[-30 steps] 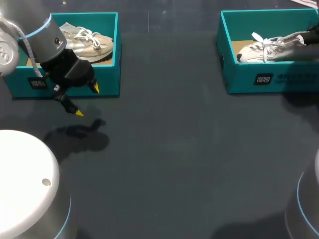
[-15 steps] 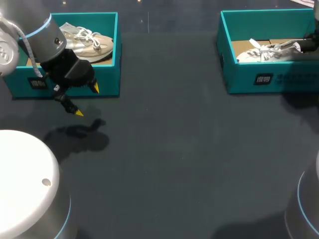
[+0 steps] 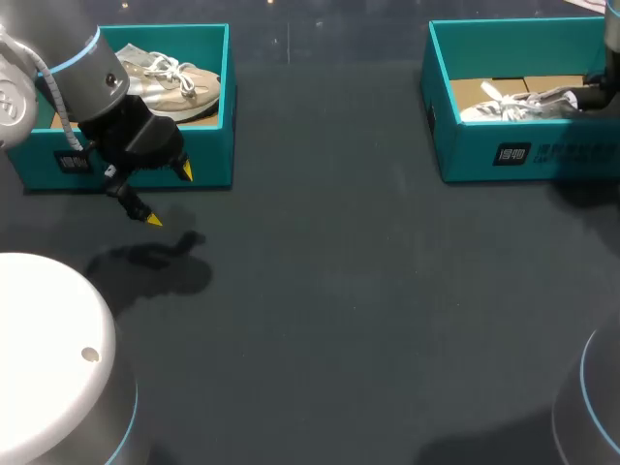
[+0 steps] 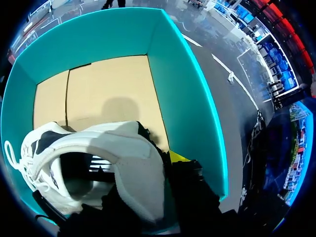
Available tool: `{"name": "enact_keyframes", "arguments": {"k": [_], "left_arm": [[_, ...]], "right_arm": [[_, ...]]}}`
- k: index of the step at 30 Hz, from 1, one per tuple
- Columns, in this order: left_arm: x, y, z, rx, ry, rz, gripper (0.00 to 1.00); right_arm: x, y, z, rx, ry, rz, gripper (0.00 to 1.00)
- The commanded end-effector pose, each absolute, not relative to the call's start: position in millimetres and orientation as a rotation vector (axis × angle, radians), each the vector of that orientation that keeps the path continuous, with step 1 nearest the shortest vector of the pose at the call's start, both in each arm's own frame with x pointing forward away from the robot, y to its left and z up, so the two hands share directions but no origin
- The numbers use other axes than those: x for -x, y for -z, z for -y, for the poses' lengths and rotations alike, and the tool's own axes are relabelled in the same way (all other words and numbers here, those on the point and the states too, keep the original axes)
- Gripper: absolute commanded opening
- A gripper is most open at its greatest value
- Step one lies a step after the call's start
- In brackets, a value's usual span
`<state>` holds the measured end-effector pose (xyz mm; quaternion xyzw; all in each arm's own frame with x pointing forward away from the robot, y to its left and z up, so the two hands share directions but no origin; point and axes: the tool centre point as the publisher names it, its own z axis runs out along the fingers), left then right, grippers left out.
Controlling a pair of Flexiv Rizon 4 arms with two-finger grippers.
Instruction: Take the shoe out of the shoebox, open the shoe tongue, remove and reinsert the insole, then place the shoe into the shoebox
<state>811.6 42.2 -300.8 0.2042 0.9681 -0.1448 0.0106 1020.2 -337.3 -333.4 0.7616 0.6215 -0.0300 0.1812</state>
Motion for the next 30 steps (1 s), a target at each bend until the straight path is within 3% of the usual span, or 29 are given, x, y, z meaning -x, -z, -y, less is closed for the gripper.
{"name": "enact_keyframes", "arguments": {"k": [1, 30], "left_arm": [[-811.5, 301.0, -42.0, -0.638, 0.449, -3.021, 1.0], [-811.5, 301.0, -42.0, -0.638, 0.449, -3.021, 1.0]], "right_arm": [[-1029.0, 342.3, 339.3, -2.164, 0.089, -1.768, 0.0], [-1031.9, 380.6, 332.3, -2.207, 0.132, -1.885, 0.01]]}}
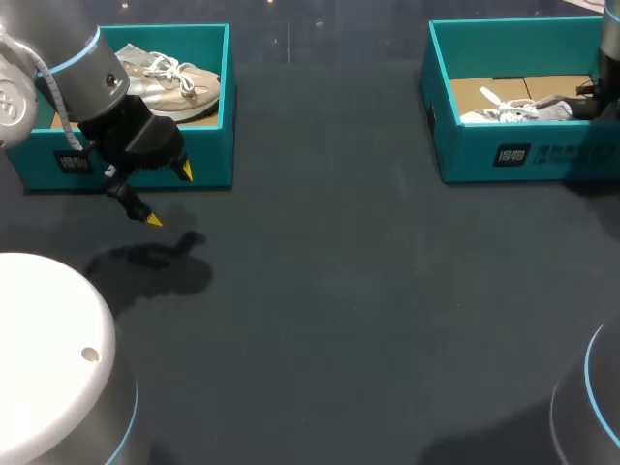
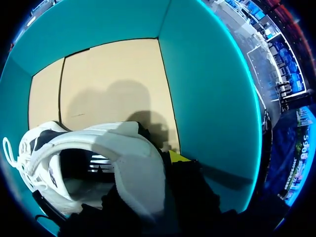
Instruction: Take the shoe out of the shoebox, open the shoe tongue, remove and reinsert the insole, then place the shoe into the shoebox
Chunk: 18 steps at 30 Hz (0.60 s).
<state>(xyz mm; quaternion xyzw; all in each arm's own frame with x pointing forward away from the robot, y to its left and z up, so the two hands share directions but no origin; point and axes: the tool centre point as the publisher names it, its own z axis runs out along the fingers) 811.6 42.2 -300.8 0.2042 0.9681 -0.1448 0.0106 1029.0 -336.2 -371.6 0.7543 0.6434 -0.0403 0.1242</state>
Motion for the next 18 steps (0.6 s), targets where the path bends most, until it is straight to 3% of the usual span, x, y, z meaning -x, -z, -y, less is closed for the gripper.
{"name": "enact_keyframes", "arguments": {"k": [1, 3, 9, 12, 18], "left_arm": [[-811.5, 301.0, -42.0, -0.638, 0.449, -3.021, 1.0], [-811.5, 301.0, -42.0, -0.638, 0.449, -3.021, 1.0], [-811.5, 301.0, -42.0, -0.638, 0.449, -3.021, 1.0], [-811.5, 301.0, -42.0, -0.638, 0.449, -3.021, 1.0], [-811.5, 301.0, -42.0, -0.638, 0.449, -3.021, 1.0]], "right_arm": [[-1031.9, 381.4, 332.1, -2.209, 0.135, -1.889, 0.06], [-1031.5, 381.2, 331.6, -2.211, 0.135, -1.891, 0.16], [-1029.3, 375.4, 330.6, -2.21, 0.124, -1.888, 0.22], [-1028.5, 373.8, 330.0, -2.209, 0.121, -1.889, 0.31], [-1026.6, 368.5, 328.4, -2.208, 0.116, -1.899, 0.35]]}}
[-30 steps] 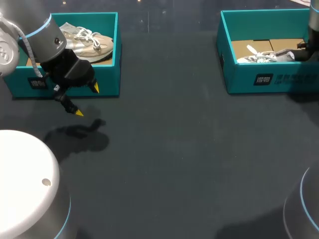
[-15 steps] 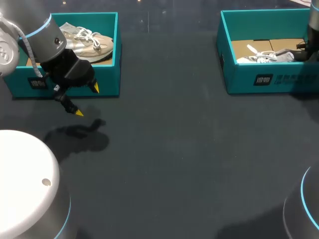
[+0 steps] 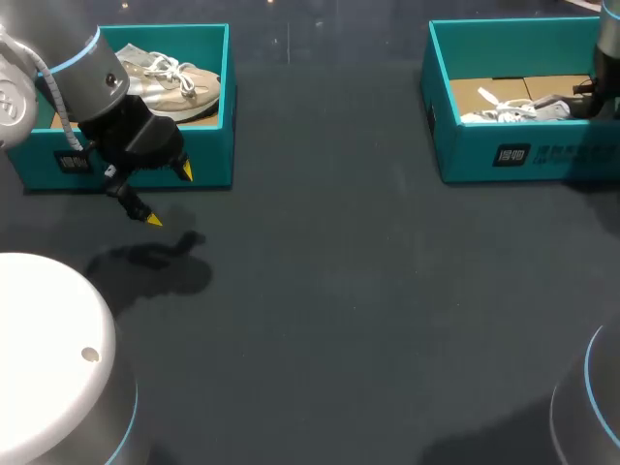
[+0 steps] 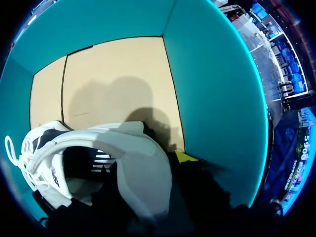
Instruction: Take the shoe out of the shoebox, open the shoe tongue, remove and reinsert the insole, then place the shoe into the shoebox
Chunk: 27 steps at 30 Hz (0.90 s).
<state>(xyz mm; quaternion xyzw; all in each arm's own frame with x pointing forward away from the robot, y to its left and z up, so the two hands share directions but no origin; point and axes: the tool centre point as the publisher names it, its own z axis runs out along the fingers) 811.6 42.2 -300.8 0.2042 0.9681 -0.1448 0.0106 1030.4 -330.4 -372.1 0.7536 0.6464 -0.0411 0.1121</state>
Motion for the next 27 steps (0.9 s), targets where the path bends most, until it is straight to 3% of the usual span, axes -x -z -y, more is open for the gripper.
{"name": "enact_keyframes", "arguments": {"k": [1, 6, 9, 13, 27], "left_arm": [[-811.5, 301.0, -42.0, -0.638, 0.449, -3.021, 1.0], [-811.5, 301.0, -42.0, -0.638, 0.449, -3.021, 1.0], [-811.5, 301.0, -42.0, -0.638, 0.449, -3.021, 1.0], [-811.5, 301.0, -42.0, -0.638, 0.449, -3.021, 1.0], [-811.5, 301.0, -42.0, -0.638, 0.449, -3.021, 1.0]], "right_arm": [[-1026.3, 367.2, 328.0, -2.209, 0.108, -1.904, 0.36], [-1025.7, 360.5, 325.0, -2.198, 0.101, -1.926, 0.49], [-1025.4, 357.6, 323.7, -2.195, 0.1, -1.93, 0.76], [-1025.0, 355.2, 322.8, -2.195, 0.095, -1.939, 0.98], [-1017.4, 314.1, 307.7, -2.18, 0.053, -1.964, 1.0]]}}
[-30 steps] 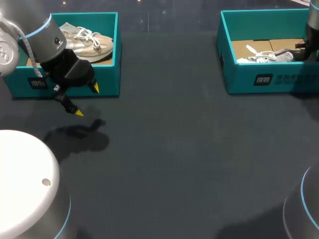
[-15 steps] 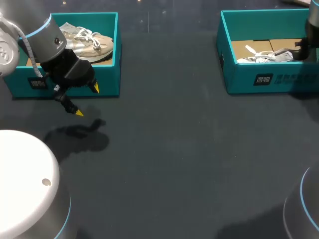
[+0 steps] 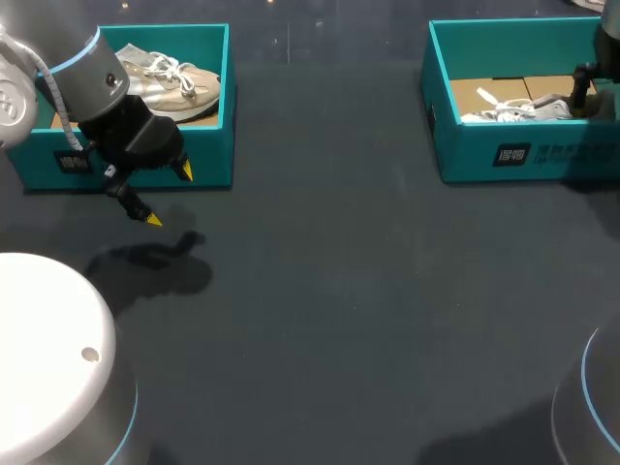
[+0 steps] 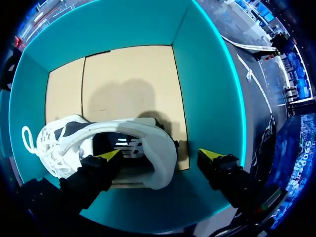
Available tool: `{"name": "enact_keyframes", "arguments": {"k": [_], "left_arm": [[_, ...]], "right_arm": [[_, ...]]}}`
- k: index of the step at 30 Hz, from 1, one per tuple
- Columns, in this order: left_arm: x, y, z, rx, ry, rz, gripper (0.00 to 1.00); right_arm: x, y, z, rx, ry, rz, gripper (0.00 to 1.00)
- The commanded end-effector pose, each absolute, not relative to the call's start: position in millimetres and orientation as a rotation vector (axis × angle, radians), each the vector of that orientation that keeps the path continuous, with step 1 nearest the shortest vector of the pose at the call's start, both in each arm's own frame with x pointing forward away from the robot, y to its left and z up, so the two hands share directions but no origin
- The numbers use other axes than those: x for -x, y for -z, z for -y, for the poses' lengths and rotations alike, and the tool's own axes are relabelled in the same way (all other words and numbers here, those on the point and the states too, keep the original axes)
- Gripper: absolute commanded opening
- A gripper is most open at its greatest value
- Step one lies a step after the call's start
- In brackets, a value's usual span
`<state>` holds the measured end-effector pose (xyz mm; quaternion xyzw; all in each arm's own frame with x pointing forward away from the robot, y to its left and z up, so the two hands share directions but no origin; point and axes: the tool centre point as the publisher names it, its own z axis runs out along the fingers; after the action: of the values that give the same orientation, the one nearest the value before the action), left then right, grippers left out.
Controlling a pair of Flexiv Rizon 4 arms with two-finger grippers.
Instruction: Take the shoe out of the shoebox, open the shoe tongue, remove and reinsert the insole, then place the shoe into the shoebox
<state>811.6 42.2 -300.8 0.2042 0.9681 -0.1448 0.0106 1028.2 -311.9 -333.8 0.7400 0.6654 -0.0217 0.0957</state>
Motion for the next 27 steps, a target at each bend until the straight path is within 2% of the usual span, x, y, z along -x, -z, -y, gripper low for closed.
{"name": "enact_keyframes", "arguments": {"k": [1, 12, 27], "left_arm": [[-811.5, 301.0, -42.0, -0.638, 0.449, -3.021, 1.0], [-811.5, 301.0, -42.0, -0.638, 0.449, -3.021, 1.0], [-811.5, 301.0, -42.0, -0.638, 0.449, -3.021, 1.0]], "right_arm": [[-1015.8, 308.1, 306.0, -2.176, 0.04, -1.966, 1.0], [-988.8, 236.8, 282.6, -2.121, -0.066, -1.959, 1.0], [-927.6, 171.8, 251.9, -2.141, -0.147, -1.914, 1.0]]}}
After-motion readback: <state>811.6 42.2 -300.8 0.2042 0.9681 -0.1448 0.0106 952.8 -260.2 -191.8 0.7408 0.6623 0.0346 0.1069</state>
